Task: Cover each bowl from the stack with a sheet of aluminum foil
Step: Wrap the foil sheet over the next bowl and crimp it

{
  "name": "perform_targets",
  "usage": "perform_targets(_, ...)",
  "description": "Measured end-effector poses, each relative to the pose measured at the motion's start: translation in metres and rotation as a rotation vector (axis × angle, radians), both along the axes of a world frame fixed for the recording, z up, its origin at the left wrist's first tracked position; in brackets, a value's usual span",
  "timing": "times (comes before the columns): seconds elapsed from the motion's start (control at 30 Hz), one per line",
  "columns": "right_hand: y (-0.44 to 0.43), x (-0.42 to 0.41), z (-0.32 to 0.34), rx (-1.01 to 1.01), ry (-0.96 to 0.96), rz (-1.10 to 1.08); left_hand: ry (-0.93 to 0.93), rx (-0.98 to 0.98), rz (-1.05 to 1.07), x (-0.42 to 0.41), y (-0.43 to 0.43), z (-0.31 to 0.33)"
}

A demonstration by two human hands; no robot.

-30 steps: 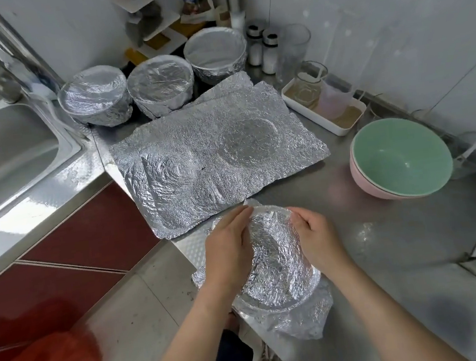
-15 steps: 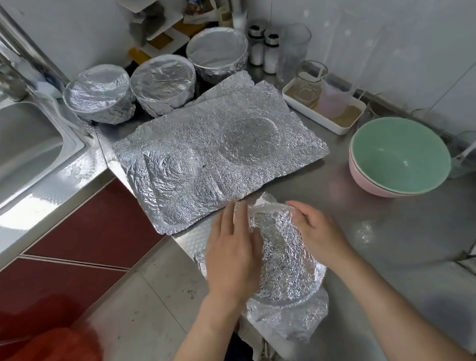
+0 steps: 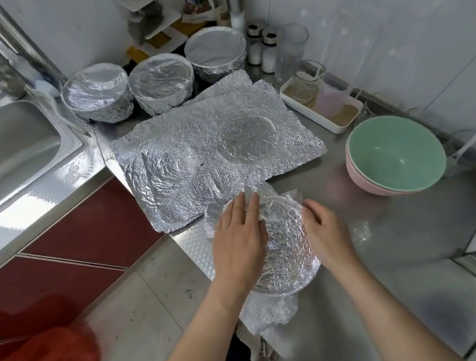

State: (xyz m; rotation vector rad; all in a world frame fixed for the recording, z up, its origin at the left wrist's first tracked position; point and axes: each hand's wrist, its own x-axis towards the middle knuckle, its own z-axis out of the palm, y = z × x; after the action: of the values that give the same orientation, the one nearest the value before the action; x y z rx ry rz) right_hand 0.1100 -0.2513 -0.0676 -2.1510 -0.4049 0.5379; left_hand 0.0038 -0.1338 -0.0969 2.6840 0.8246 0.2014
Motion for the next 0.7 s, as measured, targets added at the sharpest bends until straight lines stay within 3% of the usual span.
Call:
perform_targets(0.23, 0.024, 0.02, 0.001, -0.102, 0.038, 0.213, -0.001, 0.04, -0.021, 0.0, 0.001, -0.003)
perform_targets(0.7, 0.02, 0.023, -0.004, -0.13, 0.034, 0.303, 0.012, 0.115, -0.025, -0.002, -0.001, -0.006)
